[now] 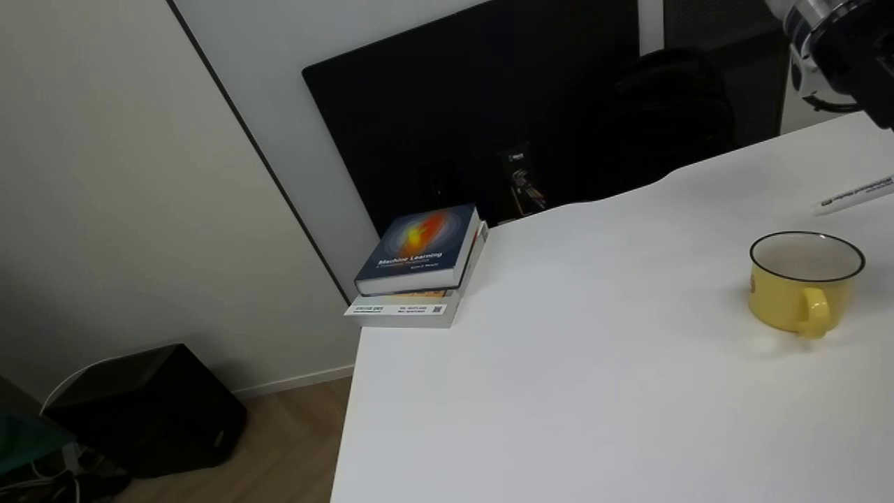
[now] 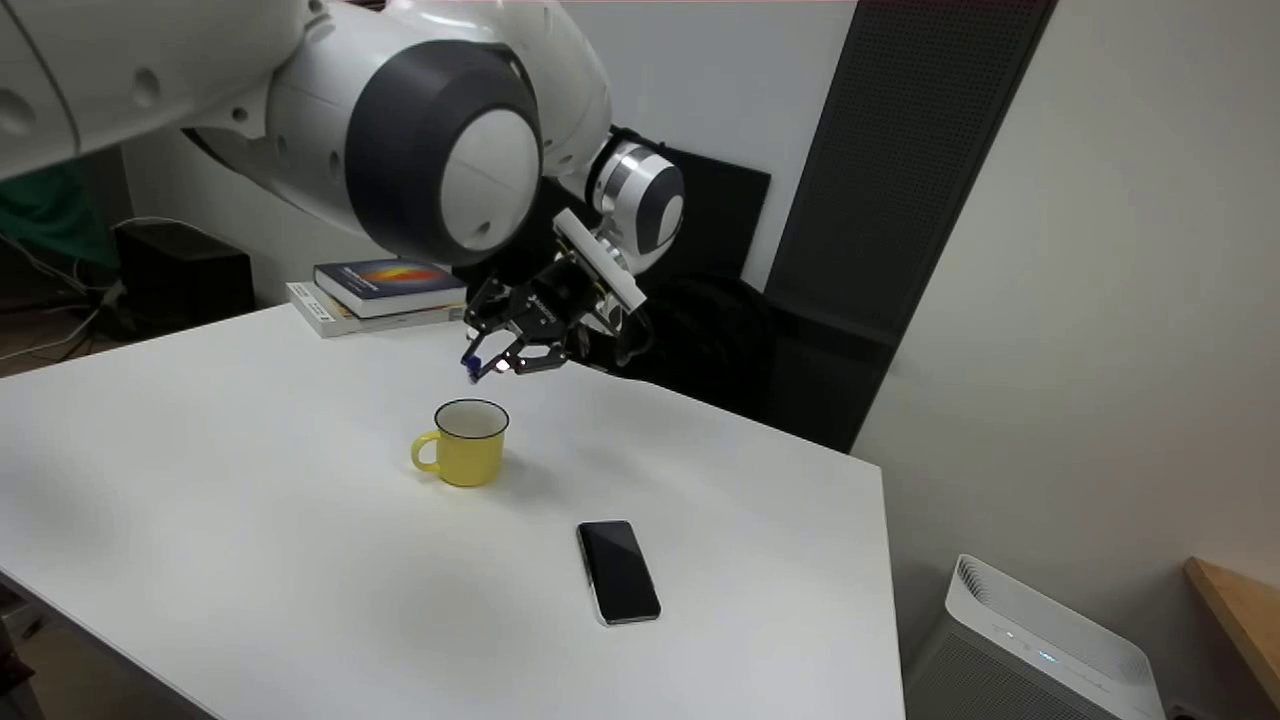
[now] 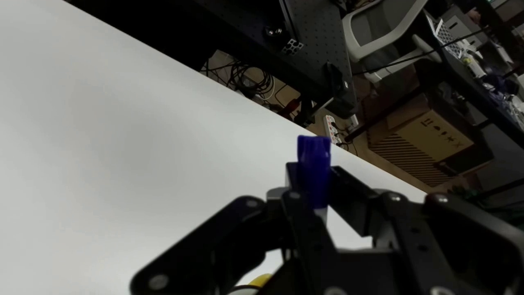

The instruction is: Put the marker in the cup

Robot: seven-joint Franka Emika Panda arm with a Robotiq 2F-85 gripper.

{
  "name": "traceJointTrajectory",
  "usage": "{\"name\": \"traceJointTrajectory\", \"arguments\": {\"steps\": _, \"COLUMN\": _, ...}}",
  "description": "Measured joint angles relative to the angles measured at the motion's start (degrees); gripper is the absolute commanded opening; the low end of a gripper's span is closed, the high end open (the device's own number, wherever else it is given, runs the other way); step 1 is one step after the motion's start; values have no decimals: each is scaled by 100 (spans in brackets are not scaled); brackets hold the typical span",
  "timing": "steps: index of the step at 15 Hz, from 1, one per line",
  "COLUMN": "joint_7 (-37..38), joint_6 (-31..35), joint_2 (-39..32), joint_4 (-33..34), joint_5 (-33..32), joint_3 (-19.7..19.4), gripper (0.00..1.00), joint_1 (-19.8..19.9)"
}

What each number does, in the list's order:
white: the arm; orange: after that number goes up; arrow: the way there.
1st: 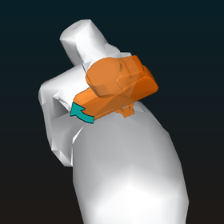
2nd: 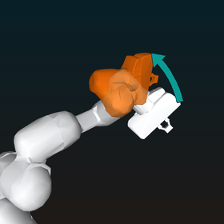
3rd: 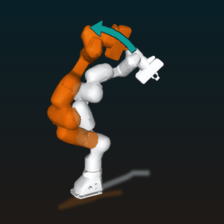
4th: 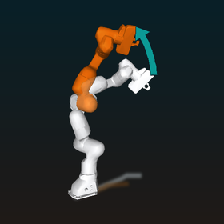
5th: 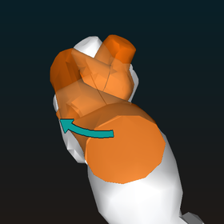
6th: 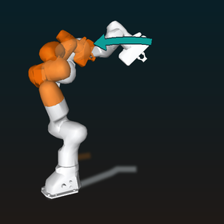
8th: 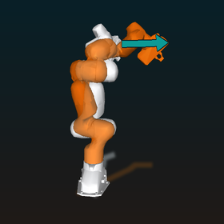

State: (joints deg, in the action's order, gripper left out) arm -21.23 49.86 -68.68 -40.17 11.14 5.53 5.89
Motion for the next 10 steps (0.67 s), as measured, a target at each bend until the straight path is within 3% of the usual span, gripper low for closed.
{"name": "traceJointTrajectory", "arguments": {"steps": 10, "joint_7": 353, "joint_6": -258, "joint_2": -615, "joint_4": 688, "joint_5": -5, "joint_3": -9, "gripper": 6, "joint_1": -50}}
